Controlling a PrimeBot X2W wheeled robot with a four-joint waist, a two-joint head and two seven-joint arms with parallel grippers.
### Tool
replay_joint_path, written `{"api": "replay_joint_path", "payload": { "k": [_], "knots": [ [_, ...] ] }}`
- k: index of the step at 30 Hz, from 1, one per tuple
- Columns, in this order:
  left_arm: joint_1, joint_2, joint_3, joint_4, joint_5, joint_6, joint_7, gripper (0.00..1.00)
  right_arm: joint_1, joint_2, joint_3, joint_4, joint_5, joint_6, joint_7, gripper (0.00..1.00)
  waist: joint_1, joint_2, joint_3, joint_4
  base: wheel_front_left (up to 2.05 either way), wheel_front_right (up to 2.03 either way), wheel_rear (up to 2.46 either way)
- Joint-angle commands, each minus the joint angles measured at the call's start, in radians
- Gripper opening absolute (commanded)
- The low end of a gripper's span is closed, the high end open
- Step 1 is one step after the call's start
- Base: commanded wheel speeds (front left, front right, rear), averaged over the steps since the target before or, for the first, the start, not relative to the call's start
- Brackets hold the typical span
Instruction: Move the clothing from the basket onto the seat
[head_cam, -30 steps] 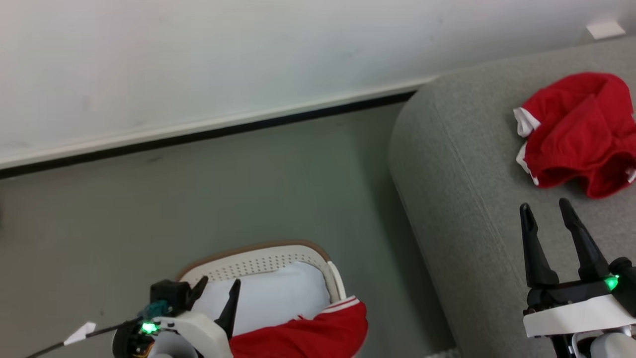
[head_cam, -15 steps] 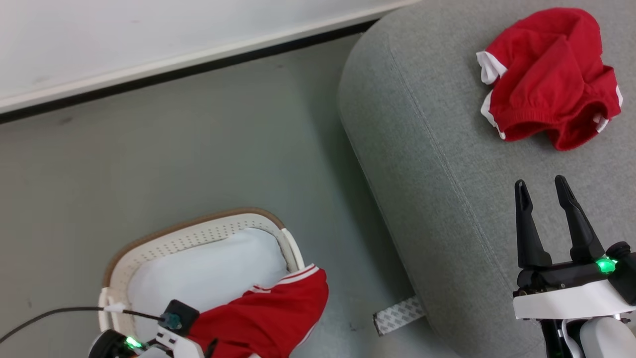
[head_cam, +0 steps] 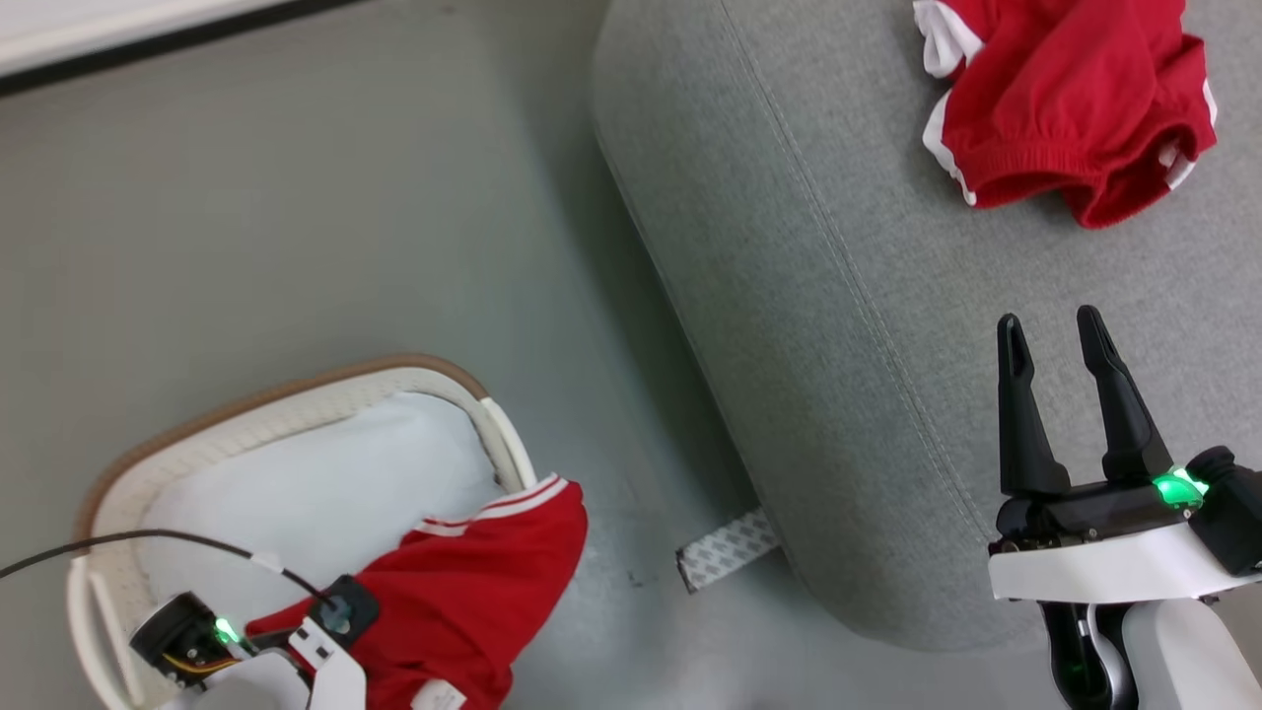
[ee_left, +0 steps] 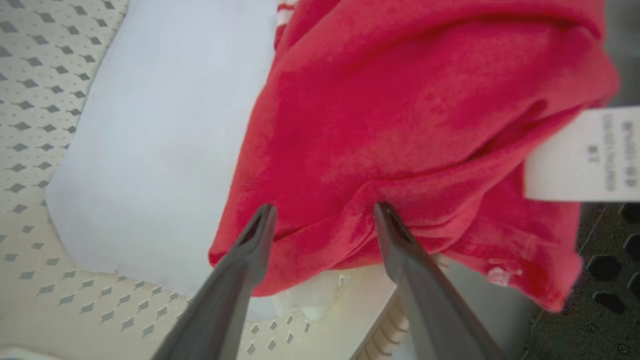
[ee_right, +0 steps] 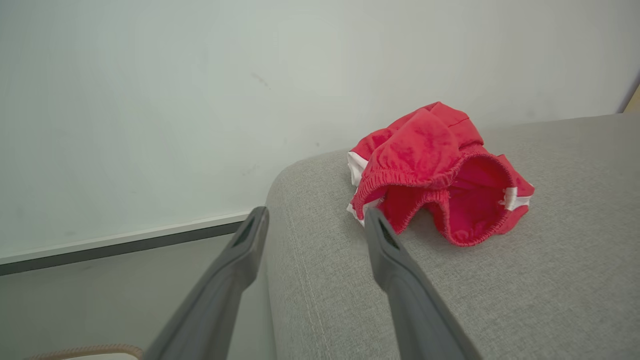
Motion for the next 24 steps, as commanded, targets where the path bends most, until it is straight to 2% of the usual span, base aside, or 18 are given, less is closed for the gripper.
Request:
{"api": "replay_joint_path", "payload": {
  "k": [1,8,17,18,19,20,21,24],
  "knots": [
    [-0.023,0.013,-0.029,0.004,-0.02,0.002,0.01,1.0,-0.015,0.005,0.0,-0.007,0.012,-0.002,-0.003,1.0,-0.0002,0.0,0.035,-0.027,0.0,0.0,0.0],
    [-0.073,0.05,-0.211,-0.036,-0.095,0.002,0.053,1.0,-0.034,0.01,0.019,-0.002,0.021,-0.002,-0.003,1.0,-0.0002,0.0,0.085,-0.058,0.0,0.0,0.0],
    [-0.089,0.099,-0.265,-0.1,-0.142,0.001,0.195,1.0,-0.052,0.011,0.035,0.004,0.05,-0.002,-0.003,1.0,-0.0002,0.0,0.12,-0.084,0.0,0.0,0.0],
    [-0.087,0.104,-0.266,-0.109,-0.144,0.001,0.206,0.81,-0.052,0.011,0.035,0.005,0.05,-0.002,-0.003,1.0,-0.0002,0.0,0.121,-0.085,0.0,0.0,0.0],
    [-0.086,0.108,-0.266,-0.118,-0.147,0.001,0.213,0.43,-0.053,0.011,0.034,0.005,0.051,-0.002,-0.003,1.0,-0.0002,0.0,0.122,-0.086,0.0,0.0,0.0],
    [-0.088,0.112,-0.266,-0.125,-0.149,0.001,0.221,0.11,-0.053,0.011,0.033,0.006,0.052,-0.002,-0.003,1.0,-0.0002,0.0,0.122,-0.087,0.0,0.0,0.0],
    [-0.091,0.116,-0.265,-0.129,-0.156,0.001,0.226,0.0,-0.053,0.011,0.032,0.008,0.052,-0.002,-0.003,1.0,-0.0002,0.0,0.121,-0.087,0.0,0.0,0.0],
    [-0.104,0.119,-0.265,-0.134,-0.173,0.002,0.222,0.0,-0.054,0.01,0.028,0.01,0.049,-0.002,-0.003,1.0,-0.0002,0.0,0.117,-0.085,0.0,0.0,0.0]
  ]
}}
